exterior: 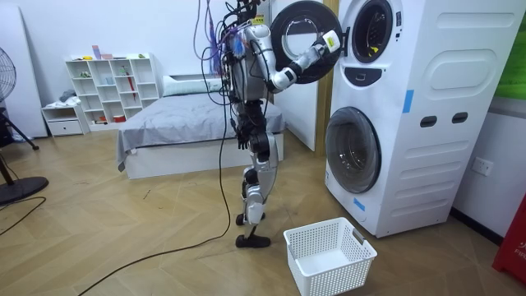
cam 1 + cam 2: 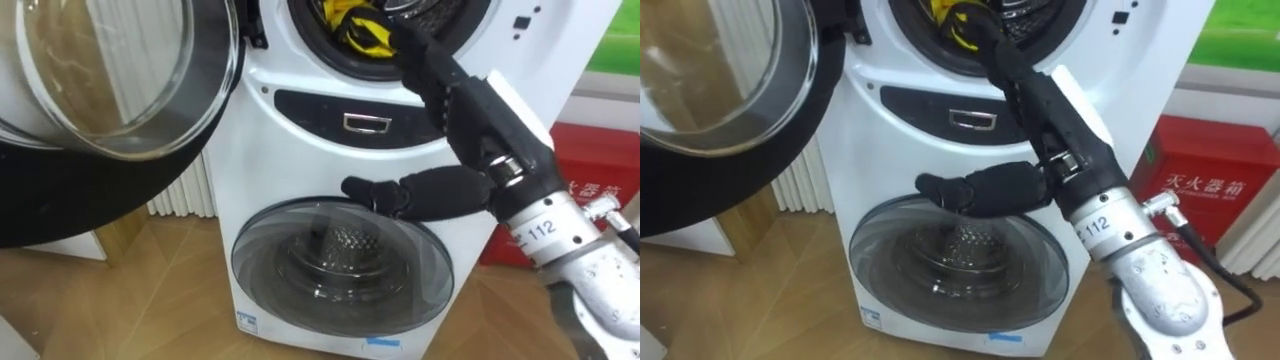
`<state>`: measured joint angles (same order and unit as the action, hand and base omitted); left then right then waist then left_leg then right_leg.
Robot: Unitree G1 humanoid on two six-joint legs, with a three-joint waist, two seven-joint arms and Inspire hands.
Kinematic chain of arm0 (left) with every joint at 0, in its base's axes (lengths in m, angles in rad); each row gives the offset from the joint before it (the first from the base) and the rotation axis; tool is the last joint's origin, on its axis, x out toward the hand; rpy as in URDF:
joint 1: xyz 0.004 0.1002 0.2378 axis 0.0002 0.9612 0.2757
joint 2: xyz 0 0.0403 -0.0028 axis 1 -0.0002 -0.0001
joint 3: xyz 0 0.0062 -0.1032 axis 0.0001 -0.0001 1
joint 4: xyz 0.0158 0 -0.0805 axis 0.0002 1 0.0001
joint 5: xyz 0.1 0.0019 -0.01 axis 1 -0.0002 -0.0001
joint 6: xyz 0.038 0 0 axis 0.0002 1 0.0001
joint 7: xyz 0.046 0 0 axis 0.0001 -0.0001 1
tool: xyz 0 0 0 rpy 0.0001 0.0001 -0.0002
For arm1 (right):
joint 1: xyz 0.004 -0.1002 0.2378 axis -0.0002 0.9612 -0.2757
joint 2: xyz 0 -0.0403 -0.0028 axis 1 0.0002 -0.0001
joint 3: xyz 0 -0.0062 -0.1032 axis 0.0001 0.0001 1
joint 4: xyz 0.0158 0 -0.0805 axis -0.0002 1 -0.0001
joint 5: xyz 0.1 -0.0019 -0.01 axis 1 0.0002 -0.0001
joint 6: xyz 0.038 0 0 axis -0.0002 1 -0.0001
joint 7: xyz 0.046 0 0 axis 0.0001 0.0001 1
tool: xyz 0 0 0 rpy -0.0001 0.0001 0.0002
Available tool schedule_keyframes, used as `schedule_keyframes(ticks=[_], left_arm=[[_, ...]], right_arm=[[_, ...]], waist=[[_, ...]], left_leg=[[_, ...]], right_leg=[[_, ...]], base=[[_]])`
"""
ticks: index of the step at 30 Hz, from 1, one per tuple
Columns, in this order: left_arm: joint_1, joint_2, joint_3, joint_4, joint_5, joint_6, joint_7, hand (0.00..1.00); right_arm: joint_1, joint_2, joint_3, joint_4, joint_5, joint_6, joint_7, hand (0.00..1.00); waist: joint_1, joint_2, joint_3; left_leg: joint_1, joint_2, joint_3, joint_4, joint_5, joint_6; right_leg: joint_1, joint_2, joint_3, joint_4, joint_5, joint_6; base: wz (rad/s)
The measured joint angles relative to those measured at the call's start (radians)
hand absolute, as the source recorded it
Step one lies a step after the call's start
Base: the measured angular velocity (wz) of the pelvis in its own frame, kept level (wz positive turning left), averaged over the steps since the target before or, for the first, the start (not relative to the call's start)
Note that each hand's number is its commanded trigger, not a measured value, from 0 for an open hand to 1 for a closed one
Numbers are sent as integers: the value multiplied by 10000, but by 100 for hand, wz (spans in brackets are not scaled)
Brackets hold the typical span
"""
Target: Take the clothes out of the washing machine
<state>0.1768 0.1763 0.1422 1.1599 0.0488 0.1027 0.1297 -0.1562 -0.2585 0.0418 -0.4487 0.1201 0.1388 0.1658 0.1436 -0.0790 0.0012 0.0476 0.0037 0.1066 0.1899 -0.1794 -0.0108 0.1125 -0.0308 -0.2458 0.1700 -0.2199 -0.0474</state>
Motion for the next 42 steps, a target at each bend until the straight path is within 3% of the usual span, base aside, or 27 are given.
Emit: schedule_keyframes(ticks=[7, 11, 13, 15, 18, 20, 22, 23, 24, 25, 26, 27, 28, 29, 30, 31, 33, 34, 35, 36, 37, 38, 39, 40, 41, 42], left_arm=[[165, -54, -111, 18, 327, 73, 196, 0], [147, -65, -73, 6, 320, 214, 188, 0], [111, -77, -158, 136, 321, 208, 164, 0], [162, -76, -278, 306, 310, 232, 136, 0], [287, -128, -288, 436, 222, 320, 96, 0], [500, -167, -292, 484, 231, 404, 85, 0], [535, -167, -281, 501, 246, 398, 80, 0], [591, -167, -283, 463, 244, 407, 84, 0], [629, -163, -278, 463, 254, 419, 84, 0], [652, -148, -275, 463, 268, 420, 84, 0], [660, -138, -275, 462, 311, 402, 80, 0], [668, -140, -275, 464, 298, 362, 33, 0], [665, -131, -273, 462, 298, 313, 6, 0], [663, -75, -274, 425, 302, 203, -76, 0], [614, -49, -262, 354, 290, 163, -117, 0], [561, -61, -264, 355, 285, 154, -141, 0], [301, -23, -269, 360, 264, 131, -169, 0], [94, 47, -280, 376, 214, 112, -148, 0], [18, 63, -280, 379, 214, 100, -133, 0], [-192, 96, -278, 375, 215, 68, -94, 0], [-286, 110, -277, 375, 206, 67, -62, 0], [-447, 153, -293, 361, 178, 60, -3, 0], [-619, 185, -290, 326, 140, 58, 84, 0], [-684, 198, -294, 256, 119, 51, 146, 0], [-887, 279, -382, 179, 84, -26, 190, 0], [-1078, 338, -491, 195, 58, -96, 191, 0]], right_arm=[[-85, 301, 269, 167, 252, 0, -695, 0], [-92, 322, 601, 422, 211, -3, -858, 0], [-131, 340, 683, 704, 72, -30, -770, 0], [-343, 523, 747, 1263, -460, -83, -778, 0], [-452, 611, 781, 1706, -450, -100, -910, 0], [-493, 611, 894, 1768, -431, -125, -1099, 0], [-600, 606, 915, 1867, -348, -256, -1344, 0], [-729, 543, 896, 1947, -149, -286, -1565, 0], [-927, 545, 903, 2043, -53, -283, -1705, 0], [-994, 569, 914, 2071, -44, -281, -1767, 0], [-1063, 581, 914, 2055, -53, -294, -1854, 0], [-1131, 582, 912, 2014, -55, -319, -1911, 0], [-1162, 576, 905, 2003, -82, -349, -1946, 0], [-1185, 573, 905, 1999, -136, -363, -2003, 0], [-1187, 529, 906, 1987, -273, -363, -1996, 0], [-1185, 495, 906, 1979, -301, -365, -1991, 0], [-1155, 411, 920, 1947, -568, -374, -2002, 0], [-1093, 357, 921, 1944, -686, -389, -2002, 0], [-1052, 325, 923, 1945, -740, -390, -2004, 0], [-1014, 267, 920, 1944, -899, -392, -2016, 0], [-1014, 238, 926, 1944, -952, -392, -2051, 0], [-1009, 205, 932, 1944, -967, -404, -2114, 0], [-955, 163, 922, 1944, -990, -452, -2128, 0], [-882, 164, 903, 1944, -997, -504, -2127, 0], [-847, 169, 906, 1942, -1017, -526, -2077, 0], [-841, 146, 893, 1951, -986, -519, -2016, 0]], waist=[[111, 163, 96], [266, 192, 83], [338, 212, 93], [482, 248, 121], [585, 229, 135], [589, 249, 129], [535, 161, 142], [533, 98, 139], [621, 60, 149], [699, 13, 136], [841, -69, 105], [826, -71, 69], [776, -89, 52], [705, -207, -27], [562, -297, -76], [511, -285, -69], [388, -132, 0], [196, -79, 16], [187, -35, 21], [123, 11, 34], [134, 11, 39], [68, 41, 44], [-47, 153, 36], [-80, 227, 23], [-71, 303, 6], [-74, 392, 65]], left_leg=[[-2, 12, -1, -7, 0, 0], [-27, 69, -6, 272, -15, 1], [-297, 225, -10, 1025, -241, -13], [-935, 457, -24, 2579, -625, -41], [-1754, 743, -27, 4278, -777, -50], [-2017, 832, -36, 4847, -757, -71], [-2352, 815, -77, 4514, -807, -205], [-2715, 823, -102, 3649, -749, -263], [-3033, 867, -87, 2687, -341, -340], [-3172, 867, -74, 2381, 7, -369], [-3245, 843, -63, 1743, 641, -393], [-3225, 790, -31, 1474, 1223, -291], [-3213, 693, -28, 1465, 1390, -131], [-3186, 482, 36, 1581, 1401, 48], [-3205, 245, 105, 1850, 1241, 207], [-3201, 178, 174, 1985, 1077, 272], [-3129, -29, 363, 2572, 379, 477], [-3025, -183, 477, 2673, 118, 597], [-2932, -257, 553, 2620, 18, 664], [-2669, -415, 705, 2525, -139, 787], [-2517, -520, 779, 2448, -220, 843], [-2165, -682, 839, 2325, -372, 965], [-1790, -734, 795, 2189, -486, 1062], [-1592, -714, 759, 2048, -512, 1090], [-1261, -651, 742, 1688, -517, 1098], [-950, -553, 686, 1405, -511, 1097]], right_leg=[[26, -1, -22, 43, 4, 3], [90, -1, -22, 137, 2, 3], [100, 57, -33, 298, -10, -13], [8, 180, 14, 733, -178, -110], [-86, 196, 87, 1214, -650, -255], [-35, 223, 101, 1235, -798, -298], [-11, 223, 188, 1267, -985, -339], [-22, 193, 186, 1261, -1084, -187], [-21, 149, 197, 1240, -1149, -73], [5, 95, 245, 1232, -1173, -38], [88, -35, 367, 1186, -1231, 62], [198, -122, 403, 1135, -1271, 141], [251, -189, 384, 1094, -1268, 269], [309, -384, 387, 986, -1303, 435], [411, -611, 412, 883, -1301, 570], [472, -730, 429, 880, -1300, 639], [610, -1094, 535, 1329, -1386, 914], [429, -1359, 564, 2067, -1499, 1109], [244, -1498, 569, 2634, -1512, 1134], [-245, -1851, 634, 3894, -1416, 1262], [-485, -2011, 711, 4496, -1303, 1317], [-820, -2232, 922, 5507, -876, 1328], [-982, -2283, 1055, 6185, -205, 1231], [-1056, -2262, 1062, 6373, -19, 1195], [-1365, -2157, 1056, 6472, -261, 1165], [-1666, -1925, 1007, 6330, -752, 1126]], base=[[0], [1], [3], [-11], [-5], [13], [20], [5], [-5], [-22], [-19], [-10], [0], [9], [7], [0], [-7], [0], [0], [-16], [-20], [-10], [-4], [-12], [-17], [-13]])
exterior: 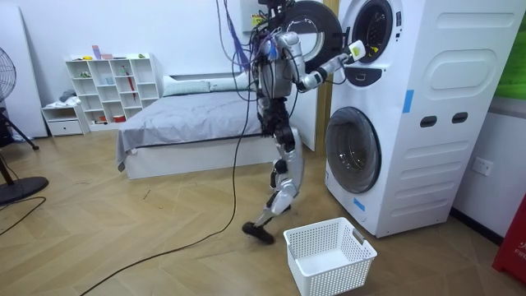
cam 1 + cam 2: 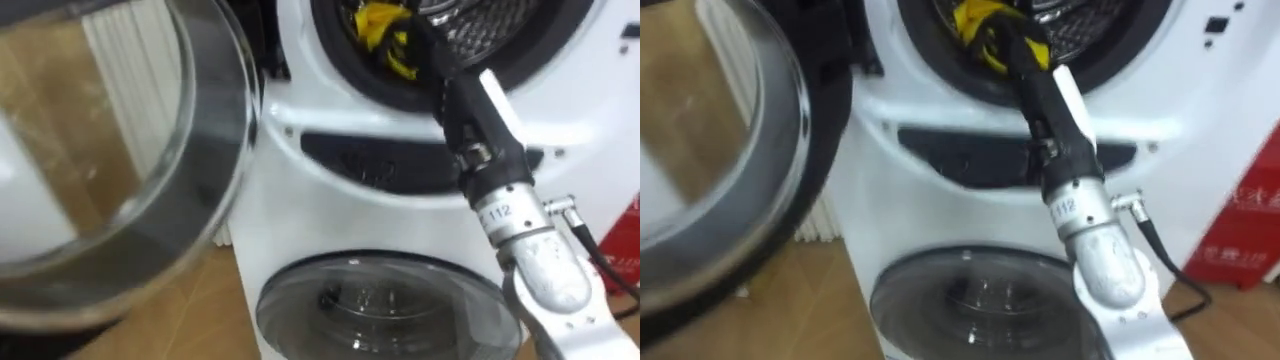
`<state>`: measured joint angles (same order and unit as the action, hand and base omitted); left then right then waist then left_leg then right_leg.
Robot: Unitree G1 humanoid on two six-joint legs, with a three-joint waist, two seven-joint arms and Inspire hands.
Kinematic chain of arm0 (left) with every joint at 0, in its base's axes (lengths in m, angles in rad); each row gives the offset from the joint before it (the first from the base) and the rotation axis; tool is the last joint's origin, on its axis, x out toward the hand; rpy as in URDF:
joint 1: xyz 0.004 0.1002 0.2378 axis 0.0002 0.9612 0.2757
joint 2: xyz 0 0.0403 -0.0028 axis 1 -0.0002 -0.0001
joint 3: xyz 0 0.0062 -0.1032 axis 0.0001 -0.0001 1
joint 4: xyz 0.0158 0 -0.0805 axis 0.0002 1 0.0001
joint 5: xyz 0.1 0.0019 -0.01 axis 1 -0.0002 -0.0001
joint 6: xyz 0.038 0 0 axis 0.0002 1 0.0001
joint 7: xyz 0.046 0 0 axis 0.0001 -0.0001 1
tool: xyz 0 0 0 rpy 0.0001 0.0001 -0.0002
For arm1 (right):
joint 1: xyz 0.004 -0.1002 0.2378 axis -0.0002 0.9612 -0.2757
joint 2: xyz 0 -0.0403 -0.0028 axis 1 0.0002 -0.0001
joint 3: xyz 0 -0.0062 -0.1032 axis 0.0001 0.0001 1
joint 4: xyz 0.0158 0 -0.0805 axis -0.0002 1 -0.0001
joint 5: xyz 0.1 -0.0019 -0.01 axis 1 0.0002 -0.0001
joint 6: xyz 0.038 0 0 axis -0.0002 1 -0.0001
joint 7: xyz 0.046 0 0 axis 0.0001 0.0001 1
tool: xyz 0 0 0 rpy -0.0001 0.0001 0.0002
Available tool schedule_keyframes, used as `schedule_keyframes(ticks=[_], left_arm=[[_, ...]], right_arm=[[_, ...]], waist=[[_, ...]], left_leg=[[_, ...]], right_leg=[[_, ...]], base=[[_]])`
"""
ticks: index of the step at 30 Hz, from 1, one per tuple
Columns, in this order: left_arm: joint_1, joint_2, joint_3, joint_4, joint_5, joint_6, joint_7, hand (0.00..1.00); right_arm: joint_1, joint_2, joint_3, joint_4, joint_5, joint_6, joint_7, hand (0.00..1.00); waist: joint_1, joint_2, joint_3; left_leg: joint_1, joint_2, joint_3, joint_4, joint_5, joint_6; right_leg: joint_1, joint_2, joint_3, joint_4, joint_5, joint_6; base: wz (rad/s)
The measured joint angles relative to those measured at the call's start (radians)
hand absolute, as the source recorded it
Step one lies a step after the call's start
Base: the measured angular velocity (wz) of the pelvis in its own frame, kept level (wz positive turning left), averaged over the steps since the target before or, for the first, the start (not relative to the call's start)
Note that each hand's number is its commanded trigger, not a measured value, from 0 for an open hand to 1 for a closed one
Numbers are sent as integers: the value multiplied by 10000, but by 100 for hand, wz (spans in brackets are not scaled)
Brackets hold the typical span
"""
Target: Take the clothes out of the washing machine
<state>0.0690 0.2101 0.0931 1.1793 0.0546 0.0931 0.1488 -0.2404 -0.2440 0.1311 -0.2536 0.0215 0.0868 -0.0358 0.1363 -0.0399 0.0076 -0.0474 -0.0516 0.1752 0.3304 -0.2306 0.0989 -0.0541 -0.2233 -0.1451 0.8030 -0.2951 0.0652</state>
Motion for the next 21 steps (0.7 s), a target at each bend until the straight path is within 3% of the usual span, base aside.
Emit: schedule_keyframes(ticks=[2, 4, 5, 6, 7, 8, 9, 15, 21], left_arm=[[-222, 76, -239, 18, -75, -277, -8, 0], [-257, 61, -329, -235, -67, -368, -20, 0], [-259, 40, -397, -282, -44, -379, -44, 0], [-196, 14, -386, -277, -6, -333, -60, 0], [-137, -10, -377, -256, 9, -314, -60, 0], [87, -13, -348, -222, -26, -310, -70, 0], [214, 6, -252, -169, -25, -284, -54, 0], [838, -41, -189, 105, 64, -201, -11, 0], [696, -124, -180, -98, 38, -106, -4, 0]], right_arm=[[2, -8, -15, -41, -1, 28, 57, 0], [-24, -10, -15, -127, -139, 28, 61, 0], [-79, -13, -12, -141, -199, 28, 55, 0], [-82, -23, 3, -140, -266, 42, 50, 0], [-58, -61, 8, -141, -267, 43, 49, 0], [-69, -121, 23, -164, -254, 49, 51, 0], [-122, -125, 15, -269, -211, 48, 36, 0], [-151, -155, 41, -344, 352, -43, 82, 0], [-170, -192, 37, -542, 1170, -47, 236, 0]], waist=[[-53, 84, 35], [-142, 65, 17], [-149, 28, -4], [-182, 14, -33], [-214, 86, -56], [-151, 183, -170], [-27, 310, -132], [70, 239, -127], [25, 117, -89]], left_leg=[[367, 117, -46, -353, -1, -3], [572, 153, -169, -606, -4, -10], [653, 153, -146, -649, -26, -51], [816, 197, -136, -647, -89, -159], [922, 269, -148, -659, -117, -210], [1103, 421, -149, -840, -118, -227], [1329, 577, -162, -1091, -99, -358], [1828, 916, 104, -1698, -50, -614], [1758, 1075, 174, -1734, -176, -813]], right_leg=[[-670, 422, 4, -691, -268, -56], [-1142, 782, -29, -2248, -150, -178], [-1319, 1016, -37, -3566, 339, -320], [-1362, 1227, 12, -4158, 1596, -476], [-1274, 1308, 0, -4237, 1754, -601], [-908, 1515, -4, -4666, 1872, -664], [-605, 1745, 37, -5110, 2039, -738], [-175, 2328, 308, -5801, 2170, -906], [-175, 2472, 324, -6002, 2340, -1016]], base=[[2], [12], [23], [28], [9], [-19], [-27], [-13], [-9]])
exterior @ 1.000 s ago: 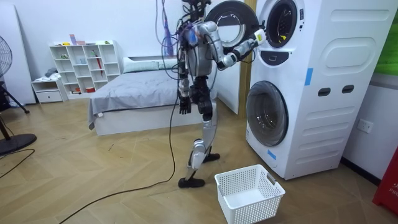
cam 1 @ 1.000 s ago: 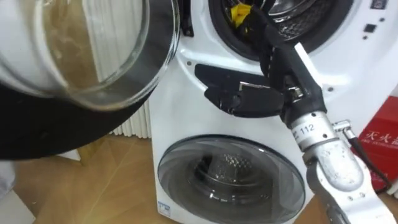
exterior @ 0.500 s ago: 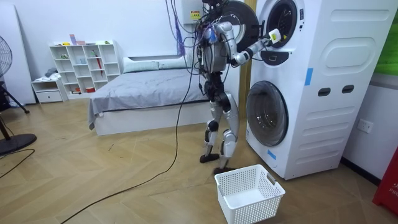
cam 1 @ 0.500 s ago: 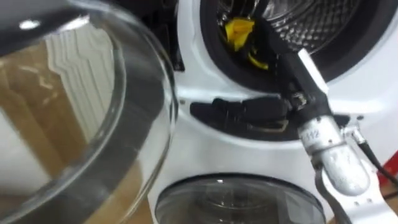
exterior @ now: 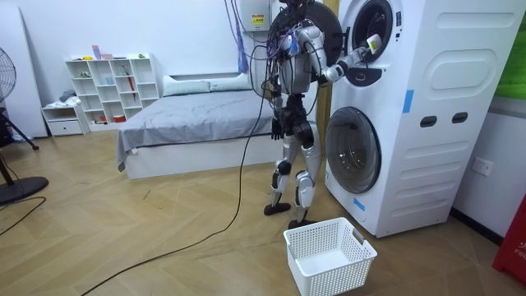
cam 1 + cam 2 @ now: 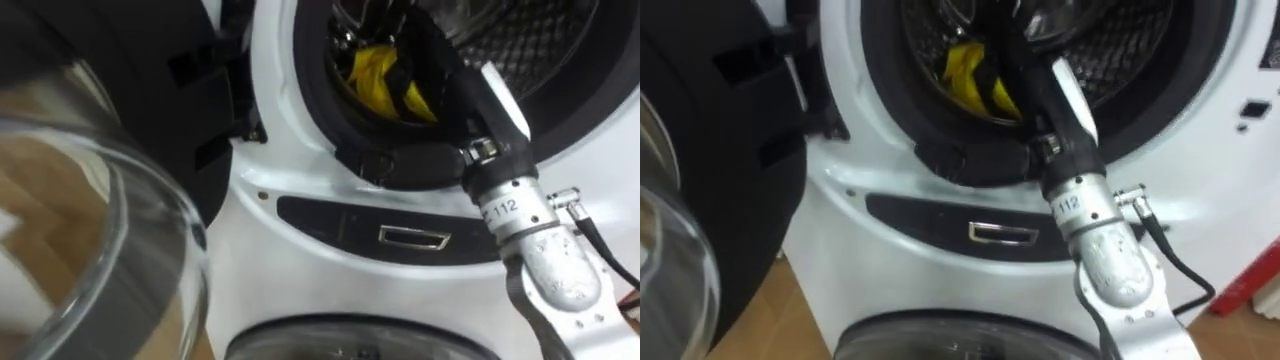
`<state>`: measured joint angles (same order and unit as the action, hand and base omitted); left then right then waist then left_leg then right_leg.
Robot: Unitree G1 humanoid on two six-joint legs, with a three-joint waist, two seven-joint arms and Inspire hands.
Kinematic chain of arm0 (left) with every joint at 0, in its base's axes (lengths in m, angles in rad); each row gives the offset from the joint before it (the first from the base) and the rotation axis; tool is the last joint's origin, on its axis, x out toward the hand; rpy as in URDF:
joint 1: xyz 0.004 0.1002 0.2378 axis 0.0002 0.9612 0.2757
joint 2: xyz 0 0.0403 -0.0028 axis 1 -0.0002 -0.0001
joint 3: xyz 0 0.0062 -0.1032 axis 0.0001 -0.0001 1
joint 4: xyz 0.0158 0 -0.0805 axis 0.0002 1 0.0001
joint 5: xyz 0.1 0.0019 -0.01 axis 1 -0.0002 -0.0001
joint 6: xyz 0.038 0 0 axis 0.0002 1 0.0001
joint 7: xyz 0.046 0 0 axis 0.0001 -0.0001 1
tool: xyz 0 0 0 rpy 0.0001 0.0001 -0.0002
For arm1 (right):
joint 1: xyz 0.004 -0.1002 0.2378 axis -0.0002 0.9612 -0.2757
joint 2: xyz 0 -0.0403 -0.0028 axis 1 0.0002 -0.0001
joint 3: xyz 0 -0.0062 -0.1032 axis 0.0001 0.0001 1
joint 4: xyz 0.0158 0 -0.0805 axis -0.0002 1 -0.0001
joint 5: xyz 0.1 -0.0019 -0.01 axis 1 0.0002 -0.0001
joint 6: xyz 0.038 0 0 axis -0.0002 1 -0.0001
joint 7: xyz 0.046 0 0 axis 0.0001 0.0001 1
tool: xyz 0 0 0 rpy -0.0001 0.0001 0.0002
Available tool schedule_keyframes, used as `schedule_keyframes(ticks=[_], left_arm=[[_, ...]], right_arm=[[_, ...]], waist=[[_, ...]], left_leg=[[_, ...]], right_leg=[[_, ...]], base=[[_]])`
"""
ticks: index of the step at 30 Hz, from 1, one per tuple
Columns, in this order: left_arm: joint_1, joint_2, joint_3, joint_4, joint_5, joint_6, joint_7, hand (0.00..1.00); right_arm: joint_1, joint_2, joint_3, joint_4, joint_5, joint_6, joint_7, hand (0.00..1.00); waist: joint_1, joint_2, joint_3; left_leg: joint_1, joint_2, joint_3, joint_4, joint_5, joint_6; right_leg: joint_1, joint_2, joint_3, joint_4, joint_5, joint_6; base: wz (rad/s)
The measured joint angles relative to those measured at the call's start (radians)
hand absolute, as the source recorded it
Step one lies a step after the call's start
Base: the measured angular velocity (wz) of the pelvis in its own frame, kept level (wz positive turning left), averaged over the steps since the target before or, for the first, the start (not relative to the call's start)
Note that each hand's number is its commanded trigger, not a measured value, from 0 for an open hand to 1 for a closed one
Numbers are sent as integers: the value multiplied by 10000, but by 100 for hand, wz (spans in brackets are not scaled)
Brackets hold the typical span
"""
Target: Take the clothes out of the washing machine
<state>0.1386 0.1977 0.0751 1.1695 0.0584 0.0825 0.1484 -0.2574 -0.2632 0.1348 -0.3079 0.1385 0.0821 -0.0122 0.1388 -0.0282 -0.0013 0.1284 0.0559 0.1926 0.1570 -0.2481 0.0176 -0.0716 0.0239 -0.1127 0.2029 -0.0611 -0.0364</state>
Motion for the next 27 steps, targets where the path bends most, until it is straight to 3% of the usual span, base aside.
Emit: schedule_keyframes(ticks=[4, 6, 10, 15, 22, 27], left_arm=[[-82, -97, 1, -72, 5, -36, 8, 0], [-13, -128, -5, -86, -19, -58, -8, 0], [20, -135, 5, -108, 168, -144, -6, 0], [615, -138, 12, -119, 232, -148, -1, 0], [938, -183, 91, -127, 440, -149, -30, 0], [957, -218, 90, -177, 658, -169, -30, 0]], right_arm=[[0, -30, -177, -338, 984, 58, 501, 0], [3, -17, -450, -748, 2210, -21, 700, 0], [0, -29, -796, -934, 3611, -76, 947, 0], [0, -102, -1238, -1009, 5123, -74, 1033, 0], [0, -224, -1637, -1008, 5468, -163, 1026, 0], [0, -224, -1639, -1007, 5446, -175, 1019, 0]], waist=[[-207, 3, -6], [-316, 24, 4], [-303, 94, 18], [-340, 191, 42], [-346, 200, 38], [-493, 175, -9]], left_leg=[[-15, 8, -26, -31, -13, -23], [-12, 27, -24, -37, -27, -47], [4, 30, -65, -40, -26, -53], [22, 62, -71, -57, -27, -52], [7, 62, -67, -62, -36, -63], [14, 67, -67, -59, -36, -63]], right_leg=[[21, 70, 5, -12, 6, -12], [30, 116, -2, -38, 7, -23], [41, 133, -128, -38, 4, -37], [36, 116, -183, -40, 4, -36], [19, 116, -185, -39, 4, -36], [41, 114, -185, -36, 4, -36]], base=[[-1], [-2], [4], [0], [0], [0]])
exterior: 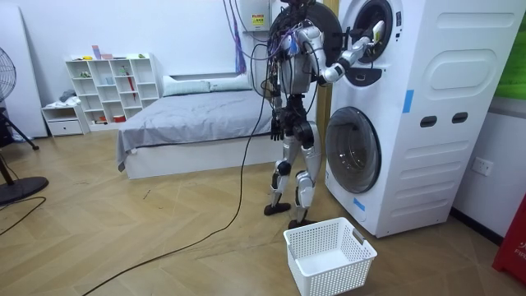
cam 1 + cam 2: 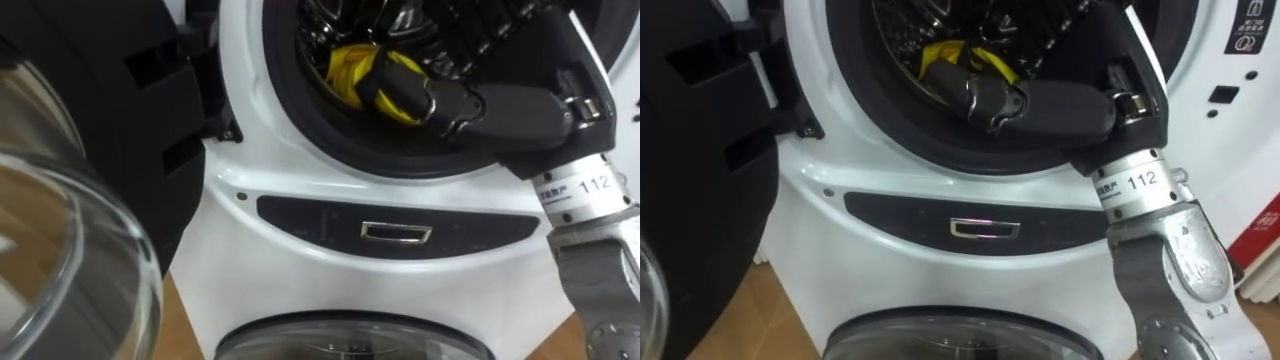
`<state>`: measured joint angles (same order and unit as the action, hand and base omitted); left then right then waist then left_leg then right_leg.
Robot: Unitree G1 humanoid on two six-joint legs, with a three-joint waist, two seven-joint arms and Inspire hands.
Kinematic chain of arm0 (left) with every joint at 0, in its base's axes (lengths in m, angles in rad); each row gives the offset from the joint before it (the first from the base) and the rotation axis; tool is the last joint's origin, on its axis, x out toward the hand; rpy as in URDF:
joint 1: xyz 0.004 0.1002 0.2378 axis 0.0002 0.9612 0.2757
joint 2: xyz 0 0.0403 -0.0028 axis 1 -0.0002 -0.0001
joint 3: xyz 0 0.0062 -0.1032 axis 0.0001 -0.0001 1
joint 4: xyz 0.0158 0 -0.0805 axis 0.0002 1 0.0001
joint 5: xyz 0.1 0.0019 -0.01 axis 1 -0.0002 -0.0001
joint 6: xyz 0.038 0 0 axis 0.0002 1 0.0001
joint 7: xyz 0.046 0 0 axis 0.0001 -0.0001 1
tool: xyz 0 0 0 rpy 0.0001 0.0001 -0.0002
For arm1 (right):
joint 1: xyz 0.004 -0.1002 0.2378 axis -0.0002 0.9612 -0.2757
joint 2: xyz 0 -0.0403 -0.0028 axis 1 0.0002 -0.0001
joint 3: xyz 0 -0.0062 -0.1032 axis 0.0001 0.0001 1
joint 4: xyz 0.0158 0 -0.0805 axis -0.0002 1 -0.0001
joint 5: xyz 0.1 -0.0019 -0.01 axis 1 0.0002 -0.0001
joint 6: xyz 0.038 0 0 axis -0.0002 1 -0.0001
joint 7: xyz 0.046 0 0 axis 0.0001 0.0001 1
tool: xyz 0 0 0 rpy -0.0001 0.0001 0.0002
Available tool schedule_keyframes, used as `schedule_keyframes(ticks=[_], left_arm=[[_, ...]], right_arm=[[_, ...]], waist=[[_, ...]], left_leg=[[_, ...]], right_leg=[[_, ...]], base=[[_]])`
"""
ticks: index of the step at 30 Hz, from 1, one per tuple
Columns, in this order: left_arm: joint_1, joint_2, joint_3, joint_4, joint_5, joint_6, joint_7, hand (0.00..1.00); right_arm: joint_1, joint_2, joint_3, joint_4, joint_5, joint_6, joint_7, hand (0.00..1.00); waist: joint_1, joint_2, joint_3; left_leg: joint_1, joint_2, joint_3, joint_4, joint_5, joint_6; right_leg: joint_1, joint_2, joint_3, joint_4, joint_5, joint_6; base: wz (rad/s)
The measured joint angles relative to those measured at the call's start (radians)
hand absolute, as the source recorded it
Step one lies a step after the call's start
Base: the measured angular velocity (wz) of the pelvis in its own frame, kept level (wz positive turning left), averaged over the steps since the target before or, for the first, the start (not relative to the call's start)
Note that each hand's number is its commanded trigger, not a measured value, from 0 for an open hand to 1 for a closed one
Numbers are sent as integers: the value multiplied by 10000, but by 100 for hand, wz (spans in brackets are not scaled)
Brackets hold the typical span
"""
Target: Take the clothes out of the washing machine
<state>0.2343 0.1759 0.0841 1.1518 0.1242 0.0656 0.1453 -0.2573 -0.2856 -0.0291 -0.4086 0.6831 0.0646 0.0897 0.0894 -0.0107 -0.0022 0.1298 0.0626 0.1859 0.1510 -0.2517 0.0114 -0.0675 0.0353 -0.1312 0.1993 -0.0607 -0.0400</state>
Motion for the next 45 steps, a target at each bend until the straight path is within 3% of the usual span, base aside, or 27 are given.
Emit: schedule_keyframes(ticks=[10, 13, 15, 20, 23, 28, 30, 34, 41, 45], left_arm=[[-94, -157, 20, -19, 306, 460, -85, 0], [-88, -152, 48, -16, 285, 616, -83, 0], [-114, -155, 213, -9, 309, 647, -84, 0], [-113, -93, 288, -11, 245, 731, -84, 0], [-156, 13, 327, -41, 281, 985, -85, 0], [-225, 35, 315, -114, 245, 1290, -97, 0], [-307, 117, 359, -139, 278, 1351, -97, 0], [-381, 270, 469, -280, 293, 1465, -151, 0], [-391, 398, 612, -372, 283, 1606, -523, 0], [-275, 404, 613, -477, 286, 1688, -707, 0]], right_arm=[[1, -14, 102, 155, -3418, 32, -60, 0], [0, -16, 133, 430, -4716, 159, -45, 0], [-7, -44, 113, 696, -5370, 361, -42, 0], [-692, -522, 192, 1722, -6042, 472, -92, 0], [-1466, -668, 191, 2780, -6654, 712, -295, 0], [-1996, -699, 506, 3470, -7253, 1044, -352, 0], [-2155, -1064, 558, 3559, -7471, 1075, -329, 0], [-2496, -1320, 935, 3656, -7842, 1328, -318, 0], [-2879, -1786, 1237, 3655, -8119, 1741, -34, 0], [-2880, -1872, 1231, 3656, -8618, 1798, 140, 0]], waist=[[-31, -123, -35], [-14, -264, -67], [44, -466, -3], [302, -756, 55], [374, -949, 18], [500, -963, 16], [508, -942, 28], [579, -963, 15], [828, -1184, -69], [721, -1322, -73]], left_leg=[[20, -39, -60, 11, -1, 0], [39, -47, -131, 14, 0, -4], [37, -50, -283, 18, 8, -19], [-4, -48, -384, 8, 5, -23], [-40, -44, -496, 25, 5, -24], [-119, -52, -712, 73, 4, -22], [-163, -59, -801, 97, 5, -21], [-186, -62, -797, 84, 5, -22], [-212, -61, -833, 112, 39, -81], [-293, -75, -1010, 177, 44, -89]], right_leg=[[126, -12, -31, -81, -10, -10], [207, -16, -156, -144, -20, -25], [247, -31, -267, -149, -44, -39], [246, -44, -371, -158, -82, -40], [251, -48, -456, -174, -93, -41], [253, -123, -714, -160, -101, -28], [251, -155, -826, -141, -113, -9], [250, -156, -906, -131, -126, -28], [254, -164, -959, -134, -192, -108], [281, -264, -1116, -138, -242, -101]], base=[[2], [11], [11], [6], [10], [14], [11], [0], [1], [12]])
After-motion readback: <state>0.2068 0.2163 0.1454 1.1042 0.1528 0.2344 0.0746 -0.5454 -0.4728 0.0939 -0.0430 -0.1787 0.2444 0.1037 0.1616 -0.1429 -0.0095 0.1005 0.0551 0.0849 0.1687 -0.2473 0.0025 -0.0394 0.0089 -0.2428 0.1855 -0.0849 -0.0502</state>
